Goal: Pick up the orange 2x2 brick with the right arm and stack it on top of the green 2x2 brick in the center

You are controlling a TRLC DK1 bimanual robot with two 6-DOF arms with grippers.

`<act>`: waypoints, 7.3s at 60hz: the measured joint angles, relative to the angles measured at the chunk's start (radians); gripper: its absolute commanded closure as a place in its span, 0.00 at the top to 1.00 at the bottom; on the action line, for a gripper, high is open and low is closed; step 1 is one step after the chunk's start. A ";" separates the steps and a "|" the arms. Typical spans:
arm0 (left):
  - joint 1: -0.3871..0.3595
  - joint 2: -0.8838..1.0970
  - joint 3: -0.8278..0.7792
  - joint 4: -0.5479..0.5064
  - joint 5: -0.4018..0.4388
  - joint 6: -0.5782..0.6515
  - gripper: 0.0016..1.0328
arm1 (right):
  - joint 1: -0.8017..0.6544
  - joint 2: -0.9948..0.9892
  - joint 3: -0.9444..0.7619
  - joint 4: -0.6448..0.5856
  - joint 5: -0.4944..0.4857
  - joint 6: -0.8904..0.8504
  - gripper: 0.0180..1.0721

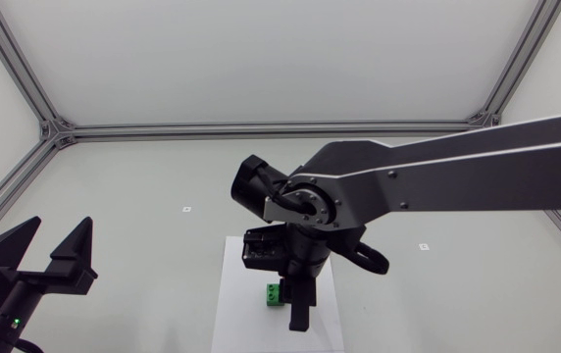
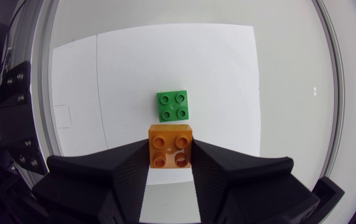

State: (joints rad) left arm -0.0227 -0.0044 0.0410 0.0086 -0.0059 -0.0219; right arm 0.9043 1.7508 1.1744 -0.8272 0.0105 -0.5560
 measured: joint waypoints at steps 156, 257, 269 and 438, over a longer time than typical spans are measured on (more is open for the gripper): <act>0.000 0.000 0.000 0.000 0.000 0.000 0.96 | -0.010 0.161 0.086 0.048 -0.062 -0.069 0.08; 0.000 0.000 0.000 0.000 0.000 0.000 0.96 | -0.025 0.185 0.085 0.042 -0.074 -0.123 0.07; 0.000 0.000 0.000 0.000 0.000 0.000 0.96 | -0.021 0.185 0.088 0.042 -0.071 -0.122 0.07; 0.000 0.000 0.000 0.000 0.000 0.000 0.96 | -0.024 0.206 0.087 0.072 -0.066 -0.080 0.48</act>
State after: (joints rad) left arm -0.0227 -0.0044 0.0410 0.0086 -0.0059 -0.0219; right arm 0.8806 1.9568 1.2610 -0.7555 -0.0559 -0.6361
